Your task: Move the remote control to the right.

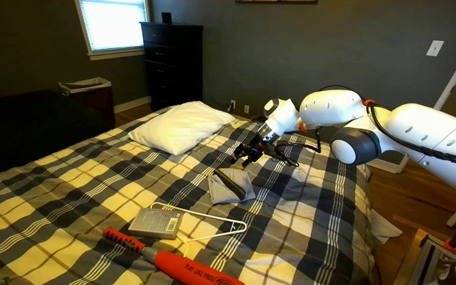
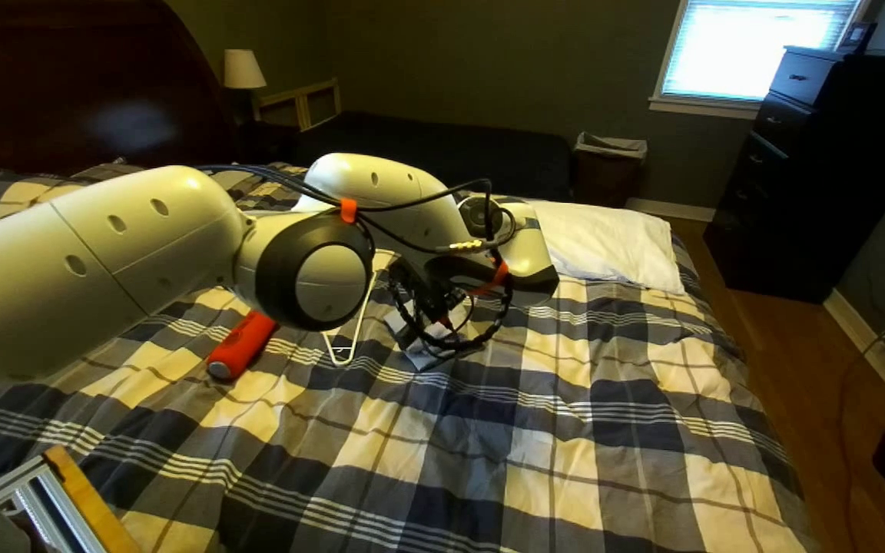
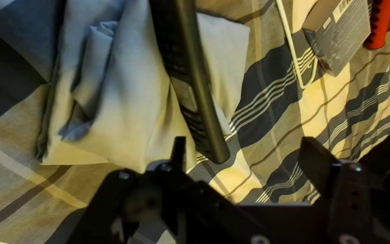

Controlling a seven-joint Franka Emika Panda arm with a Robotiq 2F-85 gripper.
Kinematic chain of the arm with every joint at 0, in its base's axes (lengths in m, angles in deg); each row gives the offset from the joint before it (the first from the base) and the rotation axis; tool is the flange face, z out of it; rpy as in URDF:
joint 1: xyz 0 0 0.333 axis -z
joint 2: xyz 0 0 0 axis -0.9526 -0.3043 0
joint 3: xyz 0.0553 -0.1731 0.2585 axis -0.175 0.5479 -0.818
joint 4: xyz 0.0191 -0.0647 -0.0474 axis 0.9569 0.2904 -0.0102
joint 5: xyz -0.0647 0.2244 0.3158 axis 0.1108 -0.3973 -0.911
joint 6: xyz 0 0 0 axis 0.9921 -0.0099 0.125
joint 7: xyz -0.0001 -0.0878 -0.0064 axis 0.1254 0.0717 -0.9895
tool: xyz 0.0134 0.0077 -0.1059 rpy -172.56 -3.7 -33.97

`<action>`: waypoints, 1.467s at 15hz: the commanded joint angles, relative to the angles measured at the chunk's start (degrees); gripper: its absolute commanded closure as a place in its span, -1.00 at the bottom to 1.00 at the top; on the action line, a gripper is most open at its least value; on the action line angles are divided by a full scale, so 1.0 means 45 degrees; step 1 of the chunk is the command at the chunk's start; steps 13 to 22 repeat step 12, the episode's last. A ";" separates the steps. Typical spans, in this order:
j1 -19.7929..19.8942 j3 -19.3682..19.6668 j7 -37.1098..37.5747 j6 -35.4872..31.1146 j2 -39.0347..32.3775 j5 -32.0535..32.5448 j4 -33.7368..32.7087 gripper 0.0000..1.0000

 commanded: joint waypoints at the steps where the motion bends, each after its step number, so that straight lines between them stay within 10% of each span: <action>1: 0.0124 -0.0325 0.0376 -0.0294 -0.0193 0.0550 -0.0467 -1.00; 5: -0.0197 0.0323 0.1035 -0.0299 0.0288 0.0526 -0.0878 -0.99; 10: -0.1352 -0.1346 0.0430 -0.0131 0.2158 0.3833 0.1865 -1.00; 22: -0.1171 -0.1148 0.0320 -0.0012 0.1573 0.3149 0.0874 -1.00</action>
